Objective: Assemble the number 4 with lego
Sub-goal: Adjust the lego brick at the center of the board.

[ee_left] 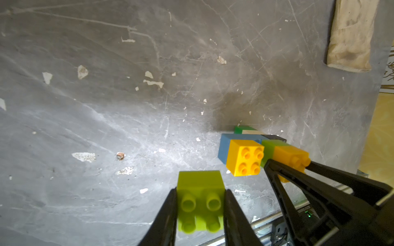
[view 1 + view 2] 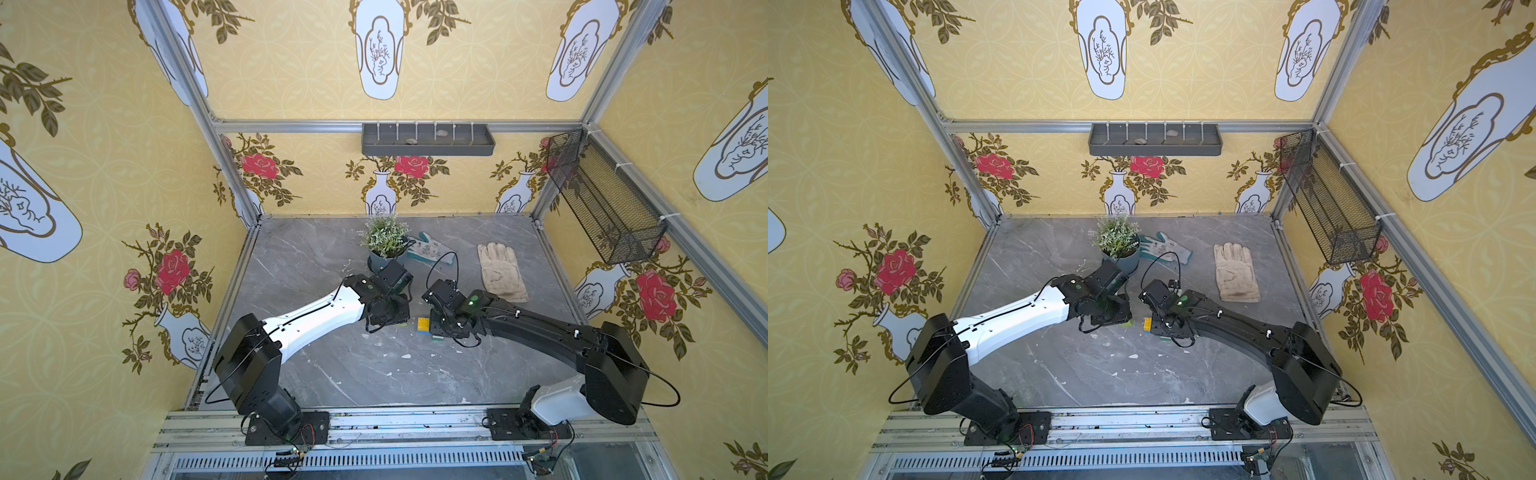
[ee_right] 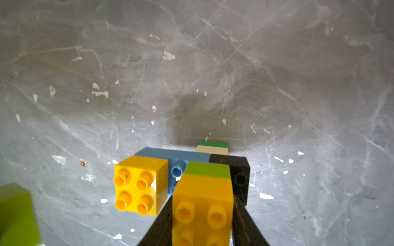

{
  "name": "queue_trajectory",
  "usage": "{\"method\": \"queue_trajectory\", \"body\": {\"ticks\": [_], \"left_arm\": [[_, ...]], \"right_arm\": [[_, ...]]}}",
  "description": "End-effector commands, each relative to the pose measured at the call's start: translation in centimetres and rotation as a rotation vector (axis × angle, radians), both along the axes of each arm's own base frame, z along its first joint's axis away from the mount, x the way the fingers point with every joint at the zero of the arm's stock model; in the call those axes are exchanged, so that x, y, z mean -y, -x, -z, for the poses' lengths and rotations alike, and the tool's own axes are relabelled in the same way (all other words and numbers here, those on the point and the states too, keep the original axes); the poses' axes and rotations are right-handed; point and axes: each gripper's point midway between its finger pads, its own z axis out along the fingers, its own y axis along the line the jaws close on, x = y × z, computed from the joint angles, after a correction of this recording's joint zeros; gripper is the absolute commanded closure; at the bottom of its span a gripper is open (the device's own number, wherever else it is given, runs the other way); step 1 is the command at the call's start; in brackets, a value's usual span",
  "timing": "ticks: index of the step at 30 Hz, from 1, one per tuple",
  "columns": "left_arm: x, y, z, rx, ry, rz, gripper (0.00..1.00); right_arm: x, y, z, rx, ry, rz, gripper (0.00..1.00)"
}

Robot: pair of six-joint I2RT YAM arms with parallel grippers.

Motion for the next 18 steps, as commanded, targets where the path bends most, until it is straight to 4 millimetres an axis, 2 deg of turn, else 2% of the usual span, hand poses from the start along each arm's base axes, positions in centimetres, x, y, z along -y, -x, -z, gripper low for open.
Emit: {"method": "queue_trajectory", "body": {"ticks": [1, 7, 11, 14, 18], "left_arm": [[-0.7, -0.4, -0.2, 0.047, -0.004, 0.032, 1.0], [-2.2, -0.3, -0.4, 0.069, -0.029, 0.016, 1.0], [-2.5, -0.1, -0.3, 0.065, -0.031, 0.012, 1.0], [-2.7, 0.0, -0.3, 0.066, -0.037, 0.008, 1.0], [-2.9, -0.1, -0.6, 0.077, -0.043, 0.004, 1.0]], "right_arm": [[0.3, 0.4, -0.1, -0.019, 0.017, -0.013, 0.58], [-0.1, 0.3, -0.7, -0.008, 0.01, -0.023, 0.56], [-0.5, 0.2, -1.7, 0.012, 0.003, -0.033, 0.49], [-0.2, 0.1, -2.2, 0.019, 0.013, -0.018, 0.44], [0.4, -0.2, -2.5, 0.028, 0.026, 0.01, 0.43]]}}
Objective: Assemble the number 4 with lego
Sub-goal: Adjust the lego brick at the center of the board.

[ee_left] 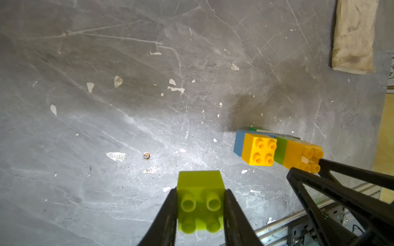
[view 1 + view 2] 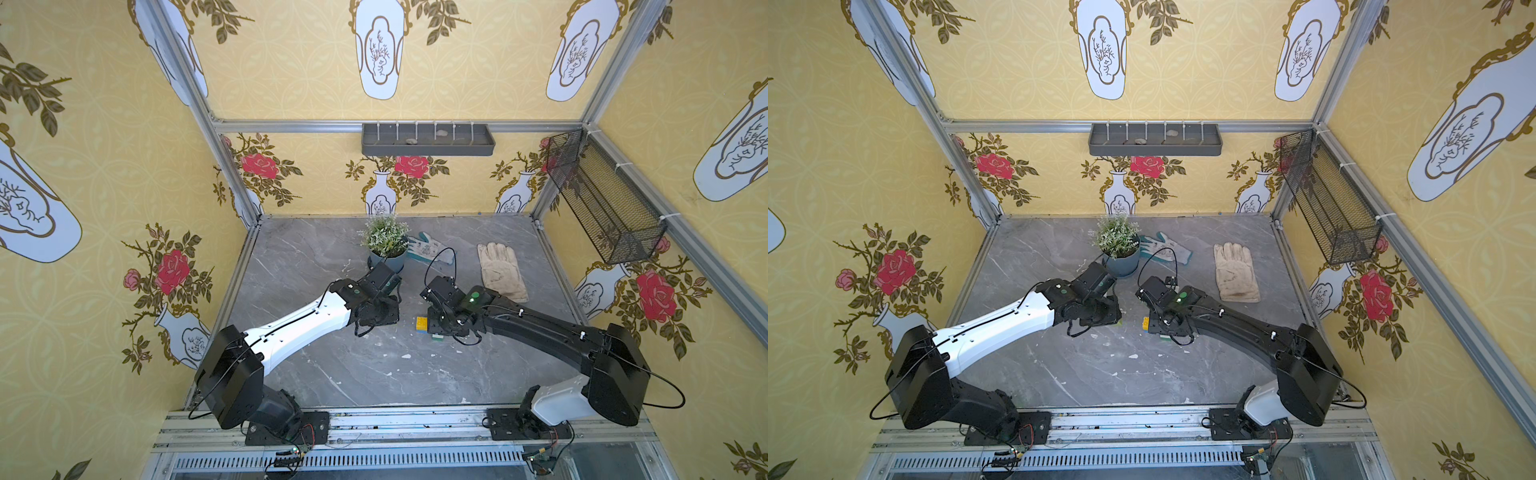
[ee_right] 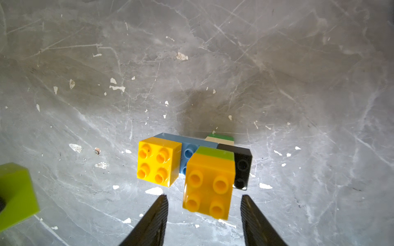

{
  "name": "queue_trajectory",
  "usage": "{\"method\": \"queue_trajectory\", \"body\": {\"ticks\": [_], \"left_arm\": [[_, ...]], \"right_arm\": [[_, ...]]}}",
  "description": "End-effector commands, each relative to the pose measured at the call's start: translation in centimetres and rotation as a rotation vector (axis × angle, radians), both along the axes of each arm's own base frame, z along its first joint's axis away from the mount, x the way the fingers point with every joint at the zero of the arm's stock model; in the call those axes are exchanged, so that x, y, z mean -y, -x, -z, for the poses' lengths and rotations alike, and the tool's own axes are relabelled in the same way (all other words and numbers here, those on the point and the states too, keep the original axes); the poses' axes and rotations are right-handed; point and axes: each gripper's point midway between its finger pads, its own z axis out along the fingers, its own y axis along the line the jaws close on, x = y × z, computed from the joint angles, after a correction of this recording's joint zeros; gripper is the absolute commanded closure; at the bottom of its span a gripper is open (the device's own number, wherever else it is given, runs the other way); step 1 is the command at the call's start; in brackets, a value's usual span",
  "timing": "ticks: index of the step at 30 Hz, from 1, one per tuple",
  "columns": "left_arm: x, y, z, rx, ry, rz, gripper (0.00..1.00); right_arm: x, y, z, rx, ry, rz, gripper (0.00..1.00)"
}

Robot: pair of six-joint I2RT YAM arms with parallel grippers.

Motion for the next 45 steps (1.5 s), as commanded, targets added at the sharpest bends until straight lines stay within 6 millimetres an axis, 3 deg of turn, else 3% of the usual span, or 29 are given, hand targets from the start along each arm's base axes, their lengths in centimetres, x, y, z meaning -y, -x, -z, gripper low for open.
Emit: {"method": "queue_trajectory", "body": {"ticks": [1, 8, 19, 29, 45], "left_arm": [[-0.6, -0.1, 0.2, 0.013, -0.027, -0.002, 1.0], [-0.9, 0.2, 0.7, 0.002, -0.041, -0.003, 1.0], [-1.3, 0.3, 0.7, 0.003, -0.051, -0.009, 1.0], [-1.7, 0.2, 0.1, 0.019, -0.056, -0.023, 1.0], [-2.0, 0.1, -0.4, 0.018, -0.073, -0.031, 1.0]], "right_arm": [[1.0, -0.3, -0.3, 0.011, 0.025, 0.034, 0.43], [1.6, -0.8, 0.8, -0.013, 0.026, 0.062, 0.44], [2.0, -0.8, 1.8, -0.041, -0.023, 0.079, 0.64], [3.0, -0.4, 2.1, -0.053, -0.029, 0.092, 0.66], [4.3, 1.2, 3.1, -0.095, -0.365, 0.161, 0.71]]}}
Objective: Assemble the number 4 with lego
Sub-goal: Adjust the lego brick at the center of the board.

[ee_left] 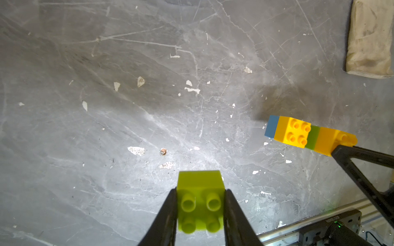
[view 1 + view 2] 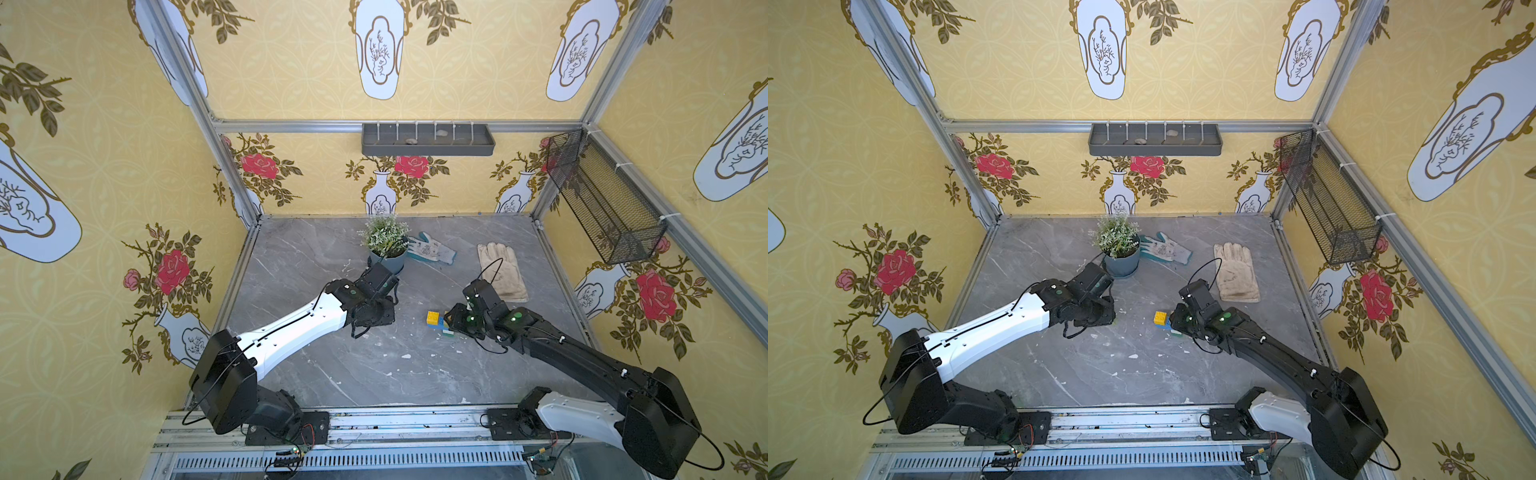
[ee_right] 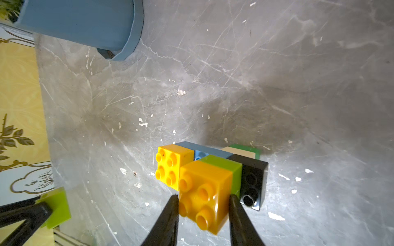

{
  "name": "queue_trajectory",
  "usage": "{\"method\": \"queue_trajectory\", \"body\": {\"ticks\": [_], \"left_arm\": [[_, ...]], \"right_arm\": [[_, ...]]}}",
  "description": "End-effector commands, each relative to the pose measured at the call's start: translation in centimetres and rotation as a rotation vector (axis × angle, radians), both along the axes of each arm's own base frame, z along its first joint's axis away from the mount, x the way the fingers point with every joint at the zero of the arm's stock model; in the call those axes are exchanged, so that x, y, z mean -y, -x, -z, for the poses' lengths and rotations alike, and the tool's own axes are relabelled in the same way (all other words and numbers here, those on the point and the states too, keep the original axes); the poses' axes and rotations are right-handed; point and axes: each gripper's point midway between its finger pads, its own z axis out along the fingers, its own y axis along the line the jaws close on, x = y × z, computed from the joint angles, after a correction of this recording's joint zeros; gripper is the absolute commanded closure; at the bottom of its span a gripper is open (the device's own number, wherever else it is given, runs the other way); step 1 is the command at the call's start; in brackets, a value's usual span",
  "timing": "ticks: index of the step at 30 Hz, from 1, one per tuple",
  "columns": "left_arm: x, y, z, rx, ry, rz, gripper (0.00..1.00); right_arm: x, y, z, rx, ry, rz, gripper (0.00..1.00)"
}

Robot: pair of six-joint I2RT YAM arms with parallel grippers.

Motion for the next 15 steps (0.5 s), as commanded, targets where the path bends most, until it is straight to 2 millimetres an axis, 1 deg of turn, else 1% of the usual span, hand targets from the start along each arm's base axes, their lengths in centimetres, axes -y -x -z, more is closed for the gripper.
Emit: {"method": "queue_trajectory", "body": {"ticks": [1, 4, 7, 9, 12, 15], "left_arm": [[-0.3, 0.0, -0.1, 0.001, -0.017, -0.006, 1.0], [-0.2, -0.1, -0.2, 0.001, -0.02, -0.002, 1.0], [0.1, -0.3, -0.2, 0.0, -0.018, 0.006, 1.0], [0.2, -0.4, -0.1, -0.001, -0.021, 0.009, 1.0], [0.4, -0.5, 0.1, -0.004, -0.02, 0.012, 1.0], [0.6, -0.6, 0.2, -0.008, -0.019, 0.021, 1.0]], "right_arm": [[1.0, 2.7, 1.9, -0.139, -0.011, -0.011, 0.71], [1.4, 2.8, 2.1, -0.142, -0.018, -0.004, 0.71], [1.4, 2.7, 2.0, -0.141, -0.002, -0.013, 0.7], [1.5, 2.4, 1.8, -0.138, 0.018, -0.017, 0.68], [1.7, 2.1, 1.4, -0.131, 0.047, -0.02, 0.61], [1.7, 1.8, 1.1, -0.126, 0.058, -0.024, 0.57]]}}
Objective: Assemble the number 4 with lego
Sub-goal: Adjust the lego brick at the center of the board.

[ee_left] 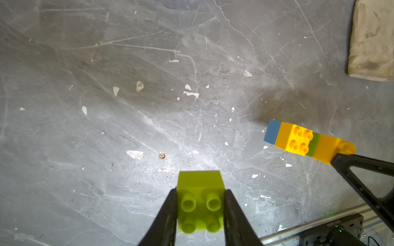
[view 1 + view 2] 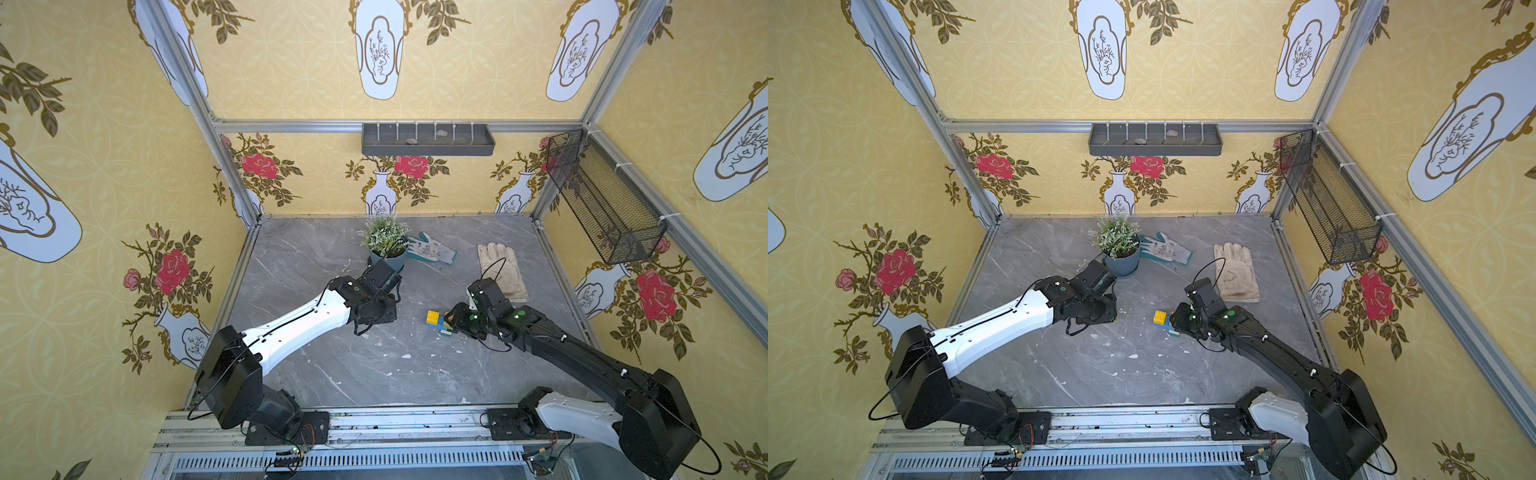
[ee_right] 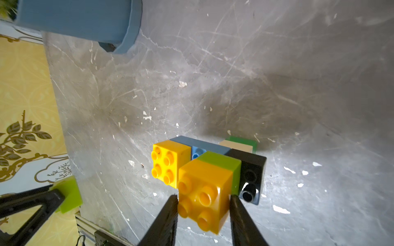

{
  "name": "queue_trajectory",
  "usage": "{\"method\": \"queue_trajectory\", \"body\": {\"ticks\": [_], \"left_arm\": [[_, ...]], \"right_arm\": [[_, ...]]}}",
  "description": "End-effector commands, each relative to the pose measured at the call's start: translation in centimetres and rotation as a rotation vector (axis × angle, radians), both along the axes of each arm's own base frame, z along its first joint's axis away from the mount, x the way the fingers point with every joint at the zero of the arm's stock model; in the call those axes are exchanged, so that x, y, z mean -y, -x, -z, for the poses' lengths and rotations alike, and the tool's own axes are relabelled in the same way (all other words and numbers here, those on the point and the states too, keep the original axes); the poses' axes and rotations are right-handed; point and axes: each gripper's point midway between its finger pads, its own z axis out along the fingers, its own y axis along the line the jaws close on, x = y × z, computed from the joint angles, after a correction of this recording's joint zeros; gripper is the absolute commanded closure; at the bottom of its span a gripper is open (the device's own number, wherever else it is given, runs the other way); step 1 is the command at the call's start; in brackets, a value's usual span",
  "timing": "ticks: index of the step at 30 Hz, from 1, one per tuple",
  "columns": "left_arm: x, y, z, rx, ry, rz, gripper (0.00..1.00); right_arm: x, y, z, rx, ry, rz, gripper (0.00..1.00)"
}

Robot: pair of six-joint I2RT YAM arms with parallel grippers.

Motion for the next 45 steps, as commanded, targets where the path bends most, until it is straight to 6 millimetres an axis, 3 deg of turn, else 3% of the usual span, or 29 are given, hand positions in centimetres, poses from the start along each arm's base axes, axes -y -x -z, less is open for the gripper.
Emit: {"method": "queue_trajectory", "body": {"ticks": [1, 19, 25, 31, 37, 45], "left_arm": [[0.2, 0.0, 0.2, -0.006, -0.005, 0.02, 1.0], [2.3, -0.6, 0.5, -0.006, 0.018, 0.108, 1.0], [5.6, -0.5, -0.9, 0.061, 0.082, 0.257, 1.0], [8.9, -0.8, -1.8, 0.153, 0.06, 0.471, 1.0], [9.6, -1.4, -1.5, 0.197, 0.004, 0.551, 1.0], [10.4, -0.3, -0.9, 0.125, -0.025, 0.54, 1.0]], "right_arm": [[1.7, 1.4, 1.4, -0.067, 0.1, -0.008, 0.56], [1.6, 0.7, -0.8, -0.032, 0.131, -0.024, 0.5], [2.1, 0.3, -2.8, 0.007, 0.145, -0.003, 0.49], [2.8, -0.1, -2.3, -0.011, 0.188, 0.016, 0.53], [3.1, -0.5, -2.2, -0.014, 0.185, 0.03, 0.6], [2.9, -0.6, -1.7, -0.024, 0.175, 0.023, 0.62]]}}
